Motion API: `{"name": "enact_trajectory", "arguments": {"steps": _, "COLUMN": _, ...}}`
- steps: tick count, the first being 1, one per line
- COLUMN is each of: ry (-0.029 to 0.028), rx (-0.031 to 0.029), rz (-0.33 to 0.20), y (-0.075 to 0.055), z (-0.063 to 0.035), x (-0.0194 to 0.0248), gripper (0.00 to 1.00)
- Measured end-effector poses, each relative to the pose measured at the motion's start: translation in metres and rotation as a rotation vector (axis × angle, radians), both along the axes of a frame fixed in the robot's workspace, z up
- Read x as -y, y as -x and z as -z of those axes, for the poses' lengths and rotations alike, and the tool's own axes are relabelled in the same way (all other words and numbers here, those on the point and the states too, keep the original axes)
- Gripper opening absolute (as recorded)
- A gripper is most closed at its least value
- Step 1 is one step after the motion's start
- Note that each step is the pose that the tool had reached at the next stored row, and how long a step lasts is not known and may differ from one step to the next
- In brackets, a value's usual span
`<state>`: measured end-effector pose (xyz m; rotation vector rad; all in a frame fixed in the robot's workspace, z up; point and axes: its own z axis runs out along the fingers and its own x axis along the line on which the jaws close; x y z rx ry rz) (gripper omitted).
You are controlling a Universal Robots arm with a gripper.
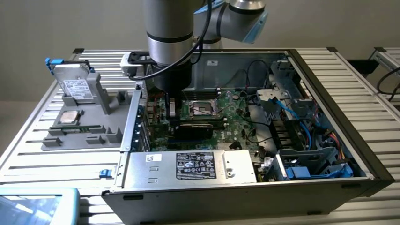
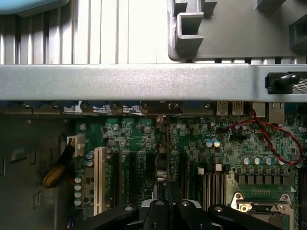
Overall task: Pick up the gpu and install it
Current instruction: 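Press down on the gpu until it lock into place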
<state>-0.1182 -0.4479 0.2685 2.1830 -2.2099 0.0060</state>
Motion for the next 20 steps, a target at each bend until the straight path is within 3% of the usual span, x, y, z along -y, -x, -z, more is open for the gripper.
{"name": "enact_trajectory", "arguments": {"steps": 13, "ry": -0.0007, "rx": 0.0004, "rz": 0.015, "y": 0.000, "z": 0.0023, "x": -0.0001, "gripper": 0.12}}
{"name": "enact_trajectory", "arguments": {"steps": 18, "ry": -0.0008, "rx": -0.0017, "rz": 0.017, "y": -0.003, "z": -0.0155, "x": -0.0002, "gripper": 0.12}}
{"name": "enact_trajectory", "arguments": {"steps": 20, "ry": -0.0006, "rx": -0.0022, "rz": 0.017, "y": -0.009, "z": -0.0179, "x": -0.0002, "gripper": 0.12}}
